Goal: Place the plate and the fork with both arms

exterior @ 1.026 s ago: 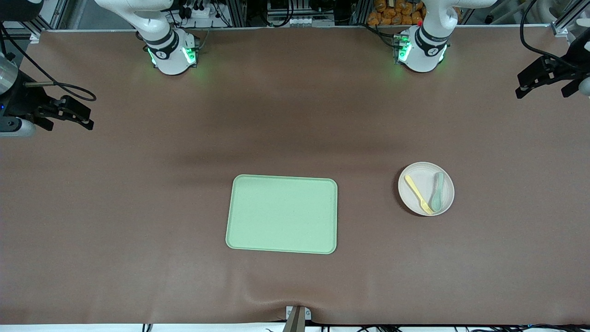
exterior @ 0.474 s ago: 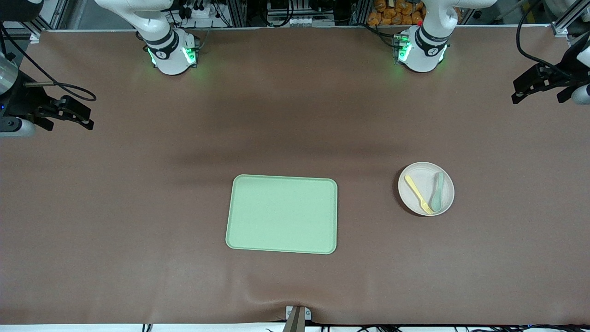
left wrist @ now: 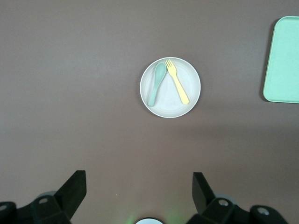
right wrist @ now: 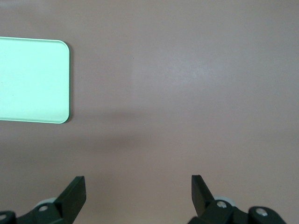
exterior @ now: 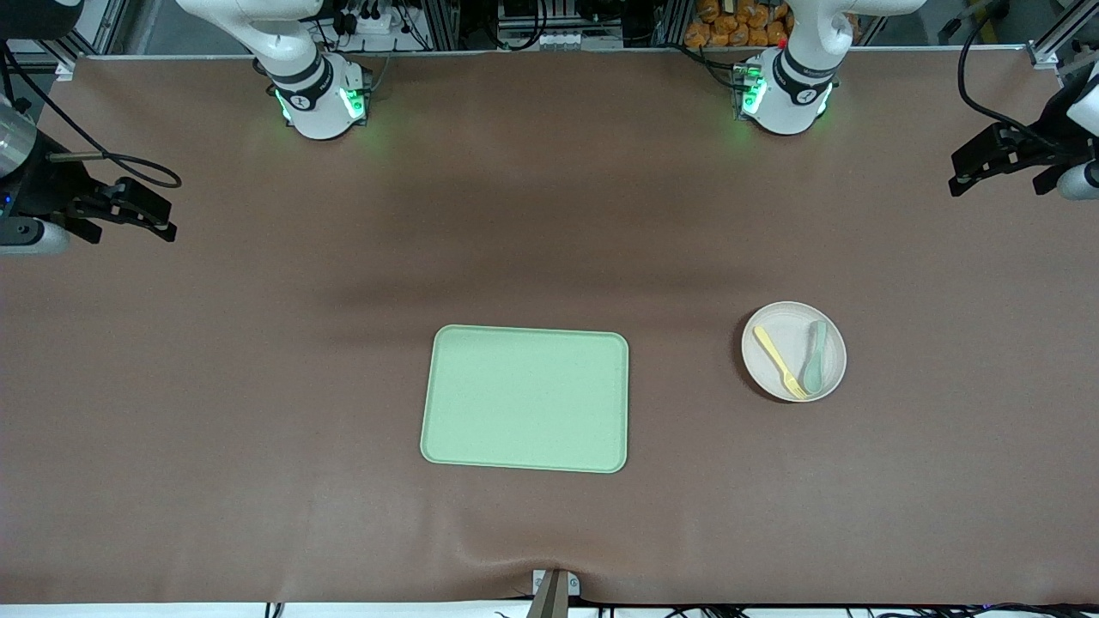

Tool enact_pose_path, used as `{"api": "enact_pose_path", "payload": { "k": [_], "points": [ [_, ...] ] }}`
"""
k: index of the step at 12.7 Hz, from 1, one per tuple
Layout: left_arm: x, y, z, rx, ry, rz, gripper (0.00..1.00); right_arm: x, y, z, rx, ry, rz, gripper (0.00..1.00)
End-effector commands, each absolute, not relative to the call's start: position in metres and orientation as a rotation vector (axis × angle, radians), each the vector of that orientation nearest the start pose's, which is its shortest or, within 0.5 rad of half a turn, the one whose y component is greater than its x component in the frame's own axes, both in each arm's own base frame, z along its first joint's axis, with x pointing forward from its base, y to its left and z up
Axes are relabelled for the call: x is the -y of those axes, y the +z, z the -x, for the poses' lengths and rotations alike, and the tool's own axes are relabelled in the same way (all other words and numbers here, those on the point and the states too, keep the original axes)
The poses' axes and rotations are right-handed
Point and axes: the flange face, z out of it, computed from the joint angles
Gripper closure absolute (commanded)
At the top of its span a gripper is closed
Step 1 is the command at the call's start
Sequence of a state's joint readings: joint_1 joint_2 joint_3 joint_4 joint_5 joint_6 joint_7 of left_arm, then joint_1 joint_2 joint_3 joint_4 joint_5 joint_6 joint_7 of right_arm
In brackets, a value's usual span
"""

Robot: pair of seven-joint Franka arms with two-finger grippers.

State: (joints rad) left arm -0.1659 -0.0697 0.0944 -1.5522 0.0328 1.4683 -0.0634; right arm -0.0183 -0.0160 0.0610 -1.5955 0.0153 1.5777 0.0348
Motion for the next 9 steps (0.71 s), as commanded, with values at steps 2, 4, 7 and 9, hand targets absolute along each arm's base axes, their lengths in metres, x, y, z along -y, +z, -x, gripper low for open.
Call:
{"api": "enact_pose_path", "payload": {
  "k": [2,4,7,9],
  "points": [
    [0.0365,0.6661,-0.5227,-0.002,0.015,3.102,0.0,-0.0282,0.6212,-0.5476,0.0,0.007,3.118,0.0],
    [0.0365,0.6661,-0.5227,-0.005,0.015,3.102,0.0,-0.0274,0.6222,-0.5481,-0.003,-0.001,3.118,0.0],
    [0.0366,0.6653,-0.5232,-0.007,0.017,3.102,0.0,-0.0292,0.6214,-0.5484,-0.001,0.002,3.117,0.0],
    [0.0358,0.6646,-0.5233,-0.01,0.019,3.101,0.0,-0.0292,0.6173,-0.5501,-0.001,0.014,3.117,0.0]
  ]
}}
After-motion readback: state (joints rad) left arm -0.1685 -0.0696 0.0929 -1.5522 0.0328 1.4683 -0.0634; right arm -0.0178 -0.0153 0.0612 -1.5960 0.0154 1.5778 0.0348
